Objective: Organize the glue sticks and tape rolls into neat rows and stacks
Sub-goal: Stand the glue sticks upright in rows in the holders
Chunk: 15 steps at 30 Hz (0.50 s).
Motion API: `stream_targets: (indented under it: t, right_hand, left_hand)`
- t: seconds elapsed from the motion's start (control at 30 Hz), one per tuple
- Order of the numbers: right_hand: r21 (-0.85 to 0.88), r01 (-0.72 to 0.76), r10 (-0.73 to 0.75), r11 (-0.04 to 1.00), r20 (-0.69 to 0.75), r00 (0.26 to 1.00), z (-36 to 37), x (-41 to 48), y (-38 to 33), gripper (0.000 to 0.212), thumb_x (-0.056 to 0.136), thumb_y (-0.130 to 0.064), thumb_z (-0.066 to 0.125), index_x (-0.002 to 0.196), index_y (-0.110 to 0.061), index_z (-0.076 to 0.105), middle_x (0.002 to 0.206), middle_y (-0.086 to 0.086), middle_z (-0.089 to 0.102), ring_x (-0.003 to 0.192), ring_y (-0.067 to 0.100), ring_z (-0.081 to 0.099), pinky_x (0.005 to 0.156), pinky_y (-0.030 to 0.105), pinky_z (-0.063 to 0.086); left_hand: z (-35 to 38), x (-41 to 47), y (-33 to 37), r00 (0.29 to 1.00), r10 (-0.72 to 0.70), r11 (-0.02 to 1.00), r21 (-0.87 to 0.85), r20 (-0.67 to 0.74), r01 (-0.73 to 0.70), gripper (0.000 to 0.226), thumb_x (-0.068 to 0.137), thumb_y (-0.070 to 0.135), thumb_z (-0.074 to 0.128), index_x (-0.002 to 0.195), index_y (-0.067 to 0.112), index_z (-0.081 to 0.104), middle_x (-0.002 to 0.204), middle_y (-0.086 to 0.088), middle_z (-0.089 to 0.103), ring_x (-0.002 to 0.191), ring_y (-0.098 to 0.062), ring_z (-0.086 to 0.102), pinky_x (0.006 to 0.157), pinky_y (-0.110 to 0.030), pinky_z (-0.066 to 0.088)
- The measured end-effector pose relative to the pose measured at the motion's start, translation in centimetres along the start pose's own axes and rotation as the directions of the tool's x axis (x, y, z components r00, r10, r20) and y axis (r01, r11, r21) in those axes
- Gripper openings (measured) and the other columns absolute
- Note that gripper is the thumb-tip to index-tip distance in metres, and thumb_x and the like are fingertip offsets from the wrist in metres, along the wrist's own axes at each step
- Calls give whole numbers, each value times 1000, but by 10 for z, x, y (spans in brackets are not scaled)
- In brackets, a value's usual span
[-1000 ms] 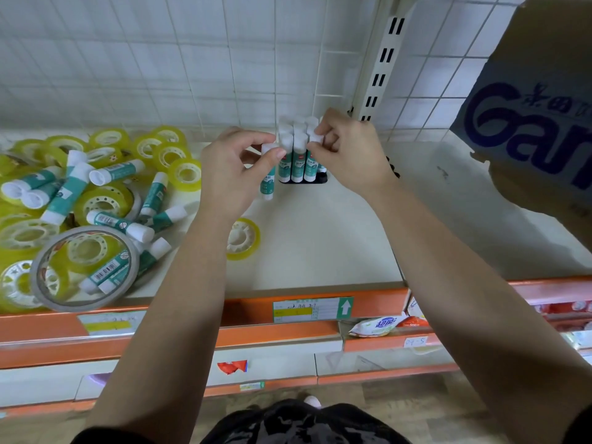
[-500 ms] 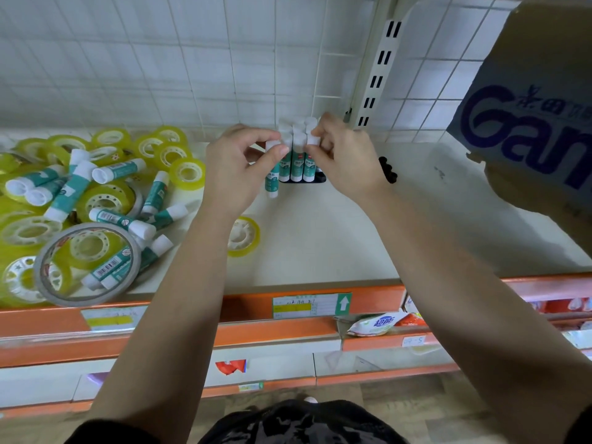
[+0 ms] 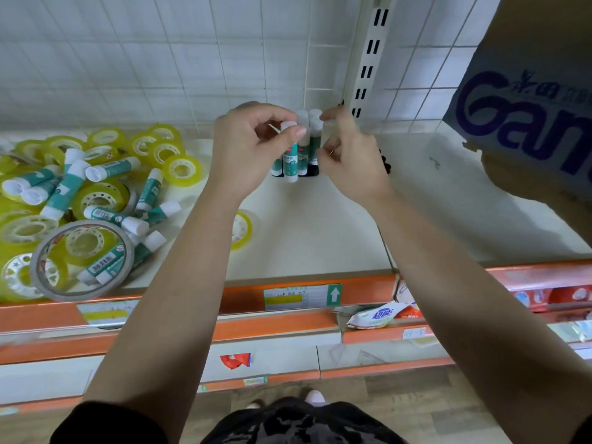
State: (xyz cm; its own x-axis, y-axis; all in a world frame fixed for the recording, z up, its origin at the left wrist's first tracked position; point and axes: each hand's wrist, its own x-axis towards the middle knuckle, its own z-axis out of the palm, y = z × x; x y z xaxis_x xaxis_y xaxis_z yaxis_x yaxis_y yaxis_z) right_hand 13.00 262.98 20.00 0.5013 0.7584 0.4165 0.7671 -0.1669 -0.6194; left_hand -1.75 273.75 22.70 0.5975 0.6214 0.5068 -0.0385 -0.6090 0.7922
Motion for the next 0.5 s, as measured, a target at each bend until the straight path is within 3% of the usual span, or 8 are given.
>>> stream_targets:
  t: [0.13, 0.27, 0.4, 0.5]
  right_hand:
    - [-64, 2, -3, 998, -18, 1000, -7, -3, 21, 34, 82, -8, 57, 115, -14, 56, 79, 2, 66, 64, 16, 56, 65, 30, 48]
    - [-86, 0, 0, 996, 4, 1000, -10, -6, 39, 21, 81, -9, 55, 101, -12, 62, 76, 5, 65, 62, 18, 50, 68, 37, 51]
    - [-128, 0, 7, 992, 57, 998, -12, -10, 47, 18, 81, -9, 58, 98, -12, 64, 79, 5, 66, 64, 19, 50, 69, 36, 51]
    - [-149, 31, -23, 988, 57, 998, -12, -13, 52, 16, 80, -9, 60, 93, -12, 68, 83, 6, 65, 66, 17, 51, 70, 37, 52]
  left_hand:
    - [14, 8, 6, 999, -9, 999, 47, 36, 8, 15, 78, 26, 79, 84, 14, 73, 72, 14, 64, 59, -2, 58, 60, -18, 45]
    - [25, 18, 10, 998, 20, 990, 136, 60, -28, 17, 77, 30, 79, 81, 16, 71, 77, 19, 65, 63, 2, 58, 62, -12, 42]
    - [34, 24, 7, 998, 51, 978, 203, 35, -57, 22, 76, 40, 76, 81, 19, 71, 86, 7, 71, 72, -8, 58, 68, -24, 48]
    - [40, 28, 3, 997, 75, 970, 229, 23, -78, 24, 77, 40, 75, 83, 17, 73, 87, 5, 71, 80, -10, 58, 73, -26, 47]
